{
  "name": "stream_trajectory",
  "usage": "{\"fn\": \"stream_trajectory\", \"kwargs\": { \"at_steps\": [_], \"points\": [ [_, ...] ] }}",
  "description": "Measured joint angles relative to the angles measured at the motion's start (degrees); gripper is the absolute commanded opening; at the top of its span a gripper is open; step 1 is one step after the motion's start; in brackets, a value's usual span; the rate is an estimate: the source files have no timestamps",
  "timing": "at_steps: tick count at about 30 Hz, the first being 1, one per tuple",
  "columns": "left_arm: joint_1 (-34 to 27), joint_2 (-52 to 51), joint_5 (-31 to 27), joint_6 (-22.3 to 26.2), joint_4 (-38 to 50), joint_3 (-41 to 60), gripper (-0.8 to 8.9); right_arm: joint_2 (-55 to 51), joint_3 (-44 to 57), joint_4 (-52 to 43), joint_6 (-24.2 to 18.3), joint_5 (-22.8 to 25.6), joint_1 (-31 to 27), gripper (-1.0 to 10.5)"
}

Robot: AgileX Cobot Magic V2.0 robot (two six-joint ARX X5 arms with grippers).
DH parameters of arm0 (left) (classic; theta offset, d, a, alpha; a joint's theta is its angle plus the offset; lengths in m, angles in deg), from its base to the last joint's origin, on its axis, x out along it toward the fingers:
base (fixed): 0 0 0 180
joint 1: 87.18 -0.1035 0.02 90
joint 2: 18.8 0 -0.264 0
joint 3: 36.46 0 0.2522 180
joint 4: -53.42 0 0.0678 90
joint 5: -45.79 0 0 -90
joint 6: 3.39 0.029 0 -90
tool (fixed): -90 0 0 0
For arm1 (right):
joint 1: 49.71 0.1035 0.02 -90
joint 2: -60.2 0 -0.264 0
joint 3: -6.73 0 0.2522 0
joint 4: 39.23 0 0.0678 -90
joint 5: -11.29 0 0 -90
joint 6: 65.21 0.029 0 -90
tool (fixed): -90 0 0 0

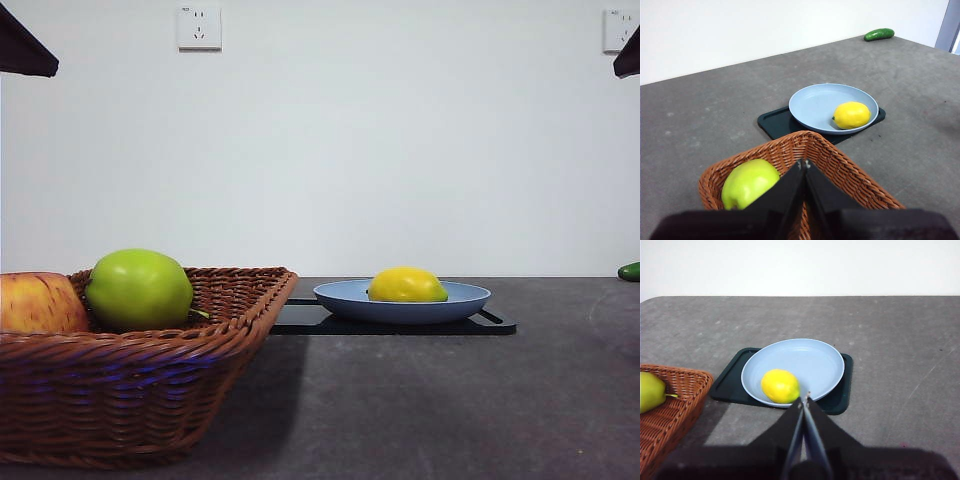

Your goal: Take the lemon from the basket,put the lemon in the plate,hand out the plate

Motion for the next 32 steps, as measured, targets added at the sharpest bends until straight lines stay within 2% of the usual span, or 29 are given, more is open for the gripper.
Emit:
{"fn": "stream_trajectory", "kwargs": {
  "at_steps": [4,8,11,19,26,32],
  "points": [
    [0.0,-2.1,-0.3,0.0,-3.6,0.0,0.08,0.0,0.0,0.0,0.0,0.0,0.0,0.0],
    [-2.5,-12.0,-5.6,1.8,-11.3,0.4,0.08,0.0,0.0,0.0,0.0,0.0,0.0,0.0],
    [-7.7,-19.8,-10.3,1.5,-8.8,2.9,0.08,0.0,0.0,0.0,0.0,0.0,0.0,0.0],
    [-20.8,-26.9,-10.5,0.8,-1.7,16.1,0.08,0.0,0.0,0.0,0.0,0.0,0.0,0.0],
    [-24.8,-27.1,-10.5,-0.3,-0.1,23.1,0.08,0.0,0.0,0.0,0.0,0.0,0.0,0.0],
    [-26.5,-27.2,-10.4,-0.4,-1.8,23.1,0.08,0.0,0.0,0.0,0.0,0.0,0.0,0.0]
  ]
}}
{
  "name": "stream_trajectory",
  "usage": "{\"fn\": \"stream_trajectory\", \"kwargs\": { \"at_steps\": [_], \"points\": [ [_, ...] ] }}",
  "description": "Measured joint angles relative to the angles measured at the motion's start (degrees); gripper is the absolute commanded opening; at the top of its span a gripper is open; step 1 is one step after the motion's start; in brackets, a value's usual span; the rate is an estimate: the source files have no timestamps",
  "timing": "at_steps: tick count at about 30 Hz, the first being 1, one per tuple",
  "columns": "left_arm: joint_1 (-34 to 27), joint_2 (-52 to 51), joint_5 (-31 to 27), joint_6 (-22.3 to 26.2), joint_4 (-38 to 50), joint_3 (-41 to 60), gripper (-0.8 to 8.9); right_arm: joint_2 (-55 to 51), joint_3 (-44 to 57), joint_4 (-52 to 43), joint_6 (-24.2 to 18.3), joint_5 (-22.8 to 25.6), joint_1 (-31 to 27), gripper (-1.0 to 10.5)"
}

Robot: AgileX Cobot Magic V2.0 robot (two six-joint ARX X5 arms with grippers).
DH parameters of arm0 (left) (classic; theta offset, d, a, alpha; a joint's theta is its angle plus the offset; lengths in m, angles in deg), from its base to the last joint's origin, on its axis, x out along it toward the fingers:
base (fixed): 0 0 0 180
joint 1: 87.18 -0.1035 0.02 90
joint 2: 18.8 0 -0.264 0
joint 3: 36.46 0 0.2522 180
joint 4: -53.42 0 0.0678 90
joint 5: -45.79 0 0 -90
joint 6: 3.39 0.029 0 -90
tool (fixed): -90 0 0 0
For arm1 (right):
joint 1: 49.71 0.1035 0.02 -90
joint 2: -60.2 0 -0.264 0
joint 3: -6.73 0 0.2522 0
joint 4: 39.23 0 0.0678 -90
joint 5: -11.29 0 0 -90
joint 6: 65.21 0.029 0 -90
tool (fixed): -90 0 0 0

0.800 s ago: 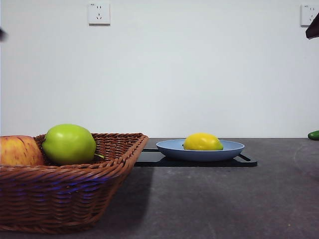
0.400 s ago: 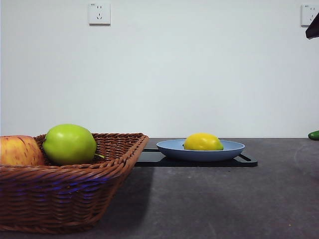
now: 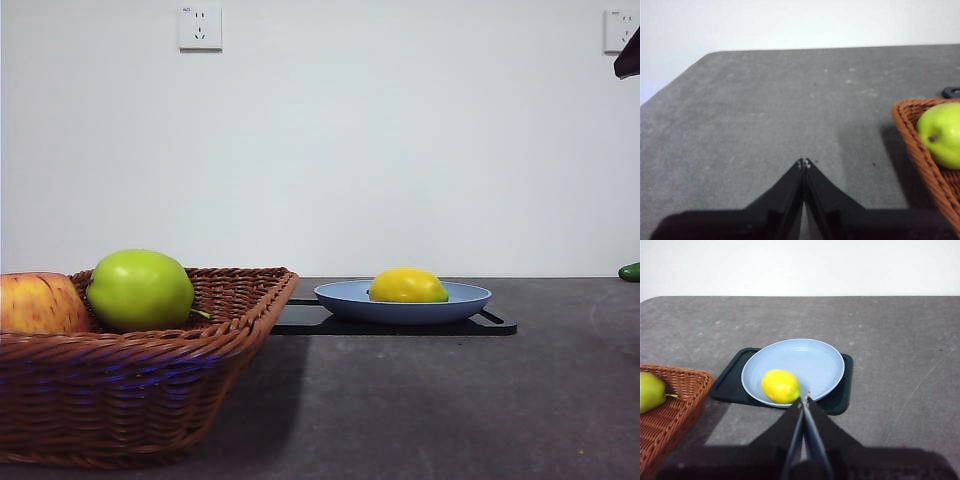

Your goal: Take the lemon from the basket,put the lemon in the plate,hand out the plate

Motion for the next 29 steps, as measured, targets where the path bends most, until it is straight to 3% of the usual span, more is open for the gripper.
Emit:
{"fn": "stream_trajectory", "kwargs": {
  "at_steps": [25,29],
  "points": [
    [-0.1,0.0,0.0,0.0,0.0,0.0,0.08,0.0,0.0,0.0,-0.1,0.0,0.0,0.0],
    [-0.1,0.0,0.0,0.0,0.0,0.0,0.08,-2.4,0.3,1.4,-5.0,1.4,-0.7,0.0]
  ]
}}
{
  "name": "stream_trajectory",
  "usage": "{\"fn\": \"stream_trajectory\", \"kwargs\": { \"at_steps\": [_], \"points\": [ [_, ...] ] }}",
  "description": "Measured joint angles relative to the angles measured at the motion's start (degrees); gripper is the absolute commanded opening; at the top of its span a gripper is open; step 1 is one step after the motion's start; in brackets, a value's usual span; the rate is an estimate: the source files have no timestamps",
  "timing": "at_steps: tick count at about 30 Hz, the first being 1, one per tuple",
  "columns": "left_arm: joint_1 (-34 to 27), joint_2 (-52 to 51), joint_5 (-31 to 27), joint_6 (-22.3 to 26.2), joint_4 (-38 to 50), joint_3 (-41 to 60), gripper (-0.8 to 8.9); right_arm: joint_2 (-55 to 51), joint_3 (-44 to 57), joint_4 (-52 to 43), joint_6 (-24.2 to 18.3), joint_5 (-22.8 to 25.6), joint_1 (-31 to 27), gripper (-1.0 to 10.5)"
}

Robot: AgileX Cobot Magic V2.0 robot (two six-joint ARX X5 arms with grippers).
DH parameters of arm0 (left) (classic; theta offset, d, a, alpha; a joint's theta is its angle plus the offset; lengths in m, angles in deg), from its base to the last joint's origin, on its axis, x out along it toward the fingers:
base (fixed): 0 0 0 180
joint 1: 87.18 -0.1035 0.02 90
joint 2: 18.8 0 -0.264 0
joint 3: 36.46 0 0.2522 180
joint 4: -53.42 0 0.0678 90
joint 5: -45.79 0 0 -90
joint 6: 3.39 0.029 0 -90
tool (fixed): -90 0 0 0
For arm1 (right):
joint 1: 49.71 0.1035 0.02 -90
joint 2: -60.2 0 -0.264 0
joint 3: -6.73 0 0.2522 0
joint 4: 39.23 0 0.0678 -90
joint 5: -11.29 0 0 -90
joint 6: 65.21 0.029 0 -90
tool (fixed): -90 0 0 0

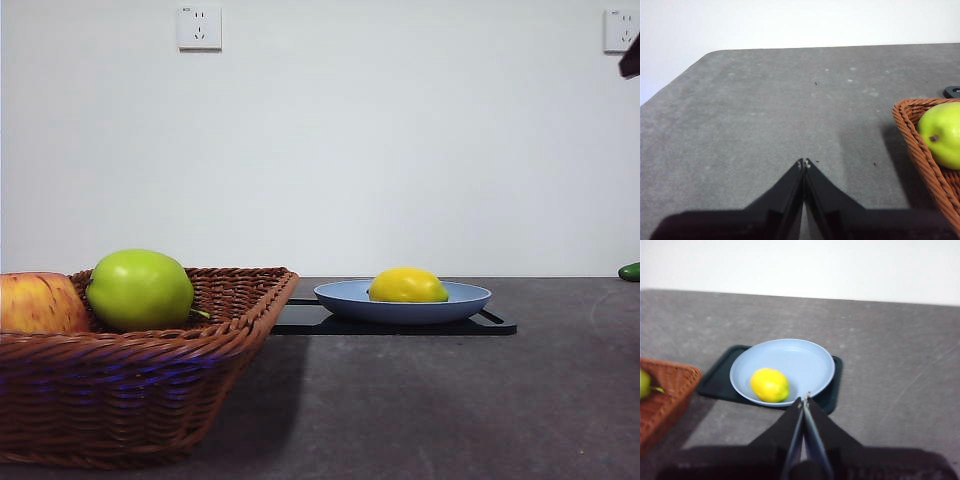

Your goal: Take the lemon from the basket,put the lemon in the plate,hand out the plate

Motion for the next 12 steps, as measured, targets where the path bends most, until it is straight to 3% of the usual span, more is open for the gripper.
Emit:
{"fn": "stream_trajectory", "kwargs": {
  "at_steps": [4,9,12],
  "points": [
    [0.0,0.0,0.0,0.0,0.0,0.0,0.08,-6.9,3.8,-0.9,-3.6,-4.4,-5.5,0.0],
    [0.0,0.0,0.0,0.0,0.0,0.0,0.08,-12.8,13.2,-1.6,-4.8,-21.0,-17.9,0.0],
    [0.0,0.0,0.0,0.0,0.0,0.0,0.08,-16.2,18.4,-2.2,-4.8,-26.9,-24.0,0.0]
  ]
}}
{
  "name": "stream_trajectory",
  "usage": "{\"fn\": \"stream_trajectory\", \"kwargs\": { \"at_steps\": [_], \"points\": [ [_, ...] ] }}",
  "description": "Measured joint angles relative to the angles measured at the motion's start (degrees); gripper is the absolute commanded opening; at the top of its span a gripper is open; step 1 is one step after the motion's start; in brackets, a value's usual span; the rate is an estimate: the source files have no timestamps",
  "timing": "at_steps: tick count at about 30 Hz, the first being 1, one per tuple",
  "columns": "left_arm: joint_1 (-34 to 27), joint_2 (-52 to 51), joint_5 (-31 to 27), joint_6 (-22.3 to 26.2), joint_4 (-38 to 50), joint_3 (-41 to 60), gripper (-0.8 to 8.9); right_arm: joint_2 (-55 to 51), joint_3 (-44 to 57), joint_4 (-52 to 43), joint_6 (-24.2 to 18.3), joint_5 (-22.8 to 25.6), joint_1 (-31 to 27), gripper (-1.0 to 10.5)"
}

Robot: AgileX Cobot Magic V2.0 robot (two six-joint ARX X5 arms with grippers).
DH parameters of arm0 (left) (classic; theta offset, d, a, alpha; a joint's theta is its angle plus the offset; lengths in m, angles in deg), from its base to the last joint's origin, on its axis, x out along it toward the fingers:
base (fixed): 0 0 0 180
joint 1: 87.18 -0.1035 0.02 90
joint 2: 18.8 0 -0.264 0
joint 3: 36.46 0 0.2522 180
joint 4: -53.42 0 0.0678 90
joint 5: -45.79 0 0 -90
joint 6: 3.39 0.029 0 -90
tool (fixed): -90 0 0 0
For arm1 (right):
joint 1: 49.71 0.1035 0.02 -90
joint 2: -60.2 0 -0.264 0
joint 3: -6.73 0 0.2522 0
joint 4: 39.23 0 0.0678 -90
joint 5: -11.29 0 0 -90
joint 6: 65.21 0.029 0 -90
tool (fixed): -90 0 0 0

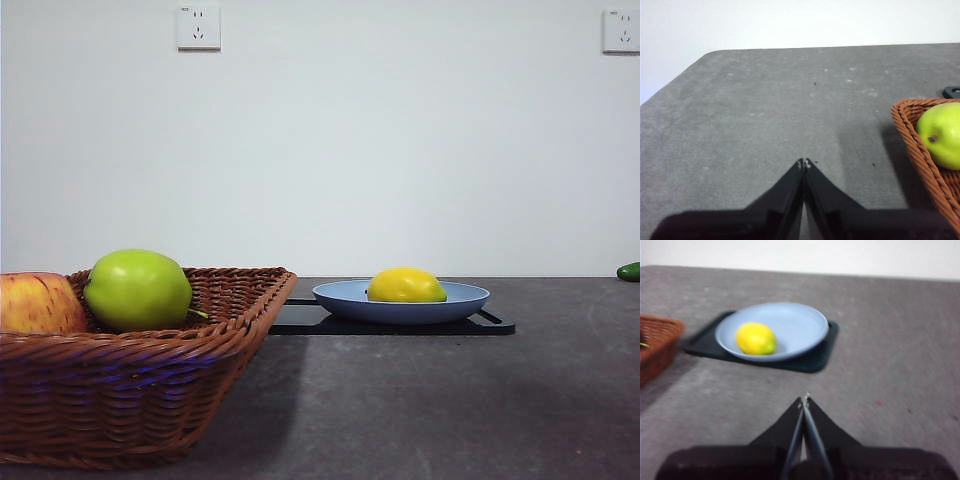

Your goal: Take the lemon from the basket,put the lemon in the plate,hand out the plate

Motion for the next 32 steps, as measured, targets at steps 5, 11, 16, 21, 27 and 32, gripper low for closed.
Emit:
{"fn": "stream_trajectory", "kwargs": {
  "at_steps": [5,11,16,21,27,32],
  "points": [
    [0.0,0.0,0.0,0.0,0.0,0.0,0.08,-6.1,5.1,-1.0,0.1,-1.2,-3.6,0.0],
    [0.0,0.0,0.0,0.0,0.0,0.0,0.08,-8.3,5.6,-1.2,0.3,-1.1,-5.3,0.0],
    [0.0,0.0,0.0,0.0,0.0,0.0,0.08,-8.6,5.6,-1.1,0.8,-1.2,-5.3,0.0],
    [0.0,0.0,0.0,0.0,0.0,0.0,0.08,-8.7,5.6,-1.1,1.4,-1.2,-5.3,0.0],
    [0.0,0.0,0.0,0.0,0.0,0.0,0.08,-8.7,5.6,-1.1,1.5,-1.2,-5.3,0.0],
    [0.0,0.0,0.0,0.0,0.0,0.0,0.08,-8.7,5.6,-1.1,1.5,-1.2,-5.3,0.0]
  ]
}}
